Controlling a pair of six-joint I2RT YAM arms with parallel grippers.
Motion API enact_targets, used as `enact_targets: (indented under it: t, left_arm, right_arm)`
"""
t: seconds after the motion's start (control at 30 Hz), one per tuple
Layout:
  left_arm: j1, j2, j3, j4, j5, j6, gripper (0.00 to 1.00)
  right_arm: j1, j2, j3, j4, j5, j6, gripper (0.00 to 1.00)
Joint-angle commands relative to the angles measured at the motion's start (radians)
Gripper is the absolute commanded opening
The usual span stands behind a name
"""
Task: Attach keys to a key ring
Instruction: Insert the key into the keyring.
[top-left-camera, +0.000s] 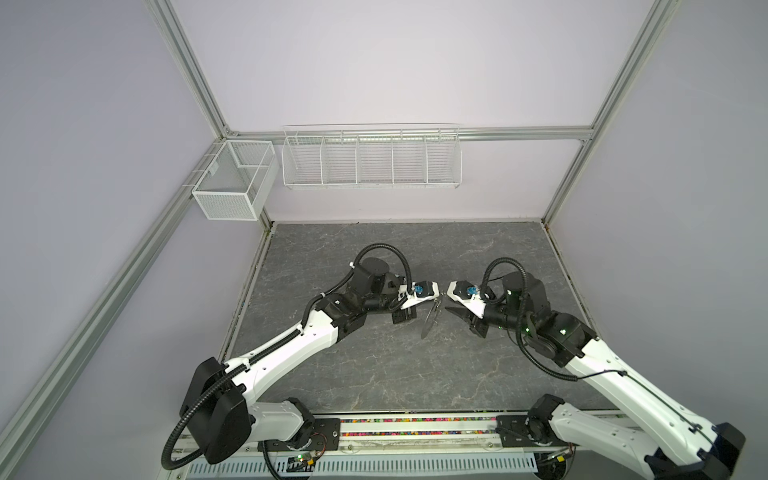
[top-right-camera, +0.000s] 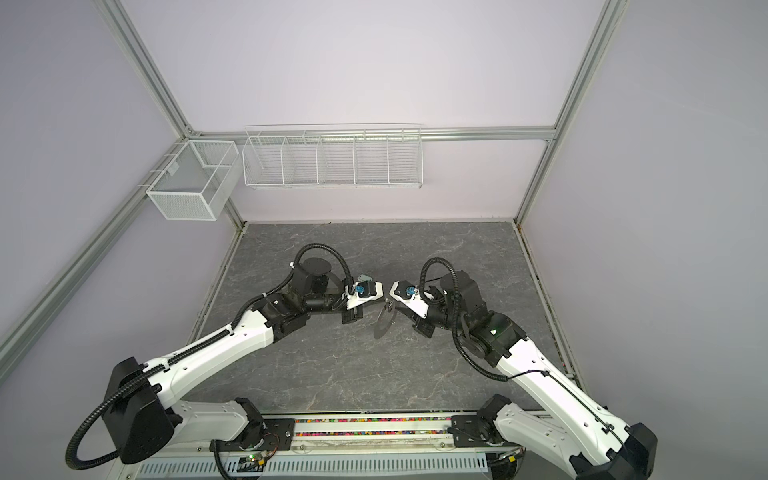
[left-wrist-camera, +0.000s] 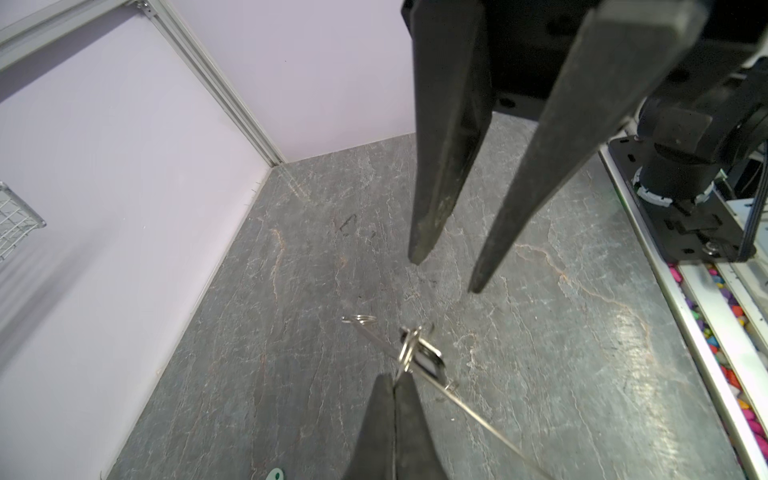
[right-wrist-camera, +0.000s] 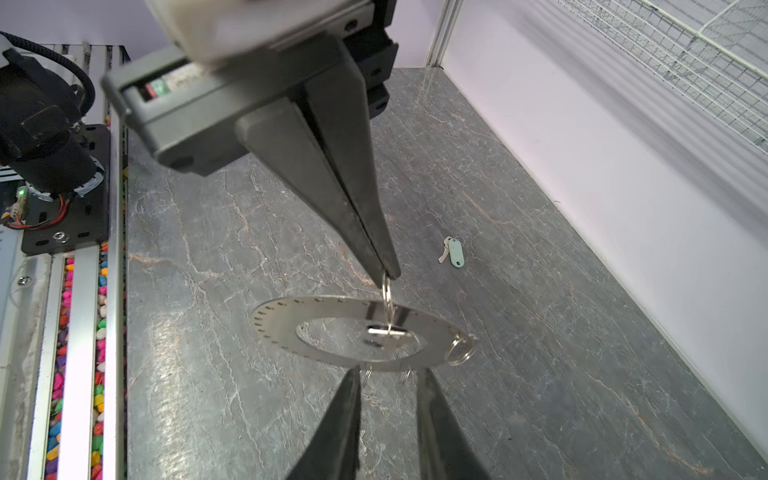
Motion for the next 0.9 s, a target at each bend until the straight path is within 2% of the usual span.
enact_targets:
  t: [0.0,0.4,0.73,0.87]
  left_arm:
    - [0.005,-0.018,-0.010,0.071,0.069,-0.078,0.00]
    - [0.010,-0.019,-0.021,0.110,0.093,-0.132,0.00]
    - [0.012,-0.026,-0.032,0.110,0.087,-0.127,0.00]
    - [0.017,-0.030,-0.034,0.110,0.079,-0.125,0.00]
  right_arm:
    - [-0.003,-0.012,-0.017,0.070,-0.014,0.038,0.28]
    - [-0.002,0.057,0.005,0.120,-0.050,0.019,0.28]
    - [-0.002,0.073,0.009,0.141,-0.062,0.007,0.16]
    - [-0.003,0.068,0.007,0.130,-0.058,-0.002,0.15]
